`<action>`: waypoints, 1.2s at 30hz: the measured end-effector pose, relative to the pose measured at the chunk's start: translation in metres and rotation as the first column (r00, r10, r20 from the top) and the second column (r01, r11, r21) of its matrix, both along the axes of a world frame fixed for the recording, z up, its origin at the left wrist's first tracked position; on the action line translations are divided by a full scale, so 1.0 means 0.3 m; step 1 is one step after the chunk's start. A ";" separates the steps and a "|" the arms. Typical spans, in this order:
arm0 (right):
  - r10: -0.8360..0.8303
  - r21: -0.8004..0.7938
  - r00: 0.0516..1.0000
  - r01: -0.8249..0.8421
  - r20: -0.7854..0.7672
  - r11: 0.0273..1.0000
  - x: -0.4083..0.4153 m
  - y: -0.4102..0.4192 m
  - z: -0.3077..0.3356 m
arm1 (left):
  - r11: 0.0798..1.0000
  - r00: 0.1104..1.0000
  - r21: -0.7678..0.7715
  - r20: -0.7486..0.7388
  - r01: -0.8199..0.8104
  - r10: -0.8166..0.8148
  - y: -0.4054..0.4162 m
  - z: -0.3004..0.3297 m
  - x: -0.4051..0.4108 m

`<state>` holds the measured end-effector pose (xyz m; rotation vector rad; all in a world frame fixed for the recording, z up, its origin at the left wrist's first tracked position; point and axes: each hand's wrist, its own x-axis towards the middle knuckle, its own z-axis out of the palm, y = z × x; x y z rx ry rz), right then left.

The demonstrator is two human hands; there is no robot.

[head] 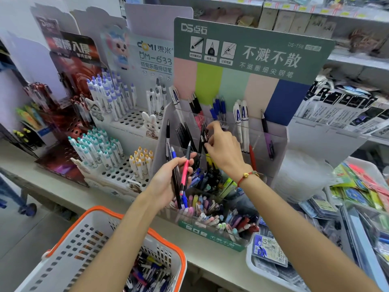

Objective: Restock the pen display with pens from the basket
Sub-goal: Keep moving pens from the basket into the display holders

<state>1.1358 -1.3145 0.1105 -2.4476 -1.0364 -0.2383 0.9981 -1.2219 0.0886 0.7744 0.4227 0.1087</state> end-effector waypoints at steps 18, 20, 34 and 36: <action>0.034 0.744 0.990 0.081 -0.138 0.663 0.042 -0.019 0.236 | 0.996 0.998 0.085 -0.050 -0.025 0.029 0.043 0.018 0.045; -0.064 0.679 0.997 0.019 0.041 0.733 0.072 0.009 0.237 | 0.998 0.998 0.049 -0.041 -0.038 0.040 0.058 0.018 0.050; -0.012 -0.106 0.955 0.045 0.296 0.993 0.163 0.231 0.235 | 0.998 0.999 -0.029 0.014 -0.050 0.051 0.080 0.027 0.029; -0.011 -0.068 0.945 0.035 0.326 0.997 0.162 0.236 0.231 | 0.999 0.998 0.002 0.025 -0.053 0.053 0.077 0.029 0.024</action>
